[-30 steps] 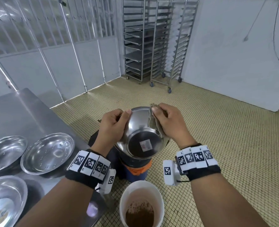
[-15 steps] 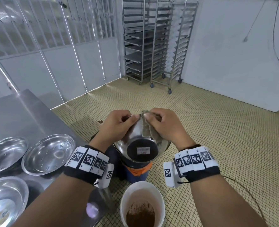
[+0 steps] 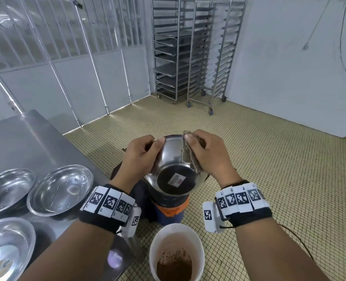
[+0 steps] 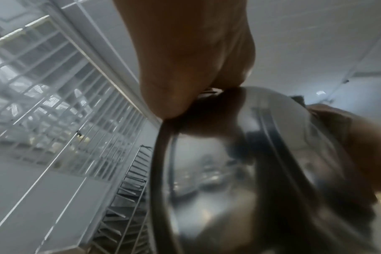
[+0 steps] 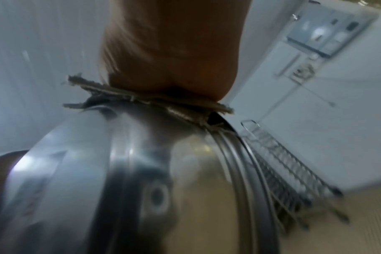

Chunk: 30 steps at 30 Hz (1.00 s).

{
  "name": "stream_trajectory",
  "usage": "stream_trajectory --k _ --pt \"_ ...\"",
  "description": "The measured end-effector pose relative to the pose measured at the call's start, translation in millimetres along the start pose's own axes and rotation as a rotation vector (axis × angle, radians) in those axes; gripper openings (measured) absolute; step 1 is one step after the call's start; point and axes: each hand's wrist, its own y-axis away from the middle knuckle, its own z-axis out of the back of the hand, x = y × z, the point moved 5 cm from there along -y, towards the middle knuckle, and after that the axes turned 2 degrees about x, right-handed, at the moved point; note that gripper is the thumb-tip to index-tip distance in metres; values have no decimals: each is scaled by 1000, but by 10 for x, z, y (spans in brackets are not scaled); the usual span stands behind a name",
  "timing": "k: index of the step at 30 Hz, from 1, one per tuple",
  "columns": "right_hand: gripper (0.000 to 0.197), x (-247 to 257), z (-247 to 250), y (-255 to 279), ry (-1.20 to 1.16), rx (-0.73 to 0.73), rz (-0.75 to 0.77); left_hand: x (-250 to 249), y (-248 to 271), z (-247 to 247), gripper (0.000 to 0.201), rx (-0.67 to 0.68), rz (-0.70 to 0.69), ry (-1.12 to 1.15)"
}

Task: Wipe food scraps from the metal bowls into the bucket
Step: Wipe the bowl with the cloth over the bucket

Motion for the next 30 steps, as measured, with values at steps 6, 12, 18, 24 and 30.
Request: stream_trajectory --k 6,12,18,24,30 --pt "44 -348 -225 281 -632 -174 -289 201 26 174 56 -265 119 262" --pt "42 -141 -84 133 -279 -121 -64 -103 -10 156 33 -79 -24 -103" --pt "37 -117 -87 121 -352 -169 -60 -12 37 195 46 -269 148 128" --pt "43 -307 -125 251 -512 -244 -138 48 118 196 43 -362 117 78" --pt "45 -113 -173 210 -86 -89 151 91 221 106 54 -225 485 67"
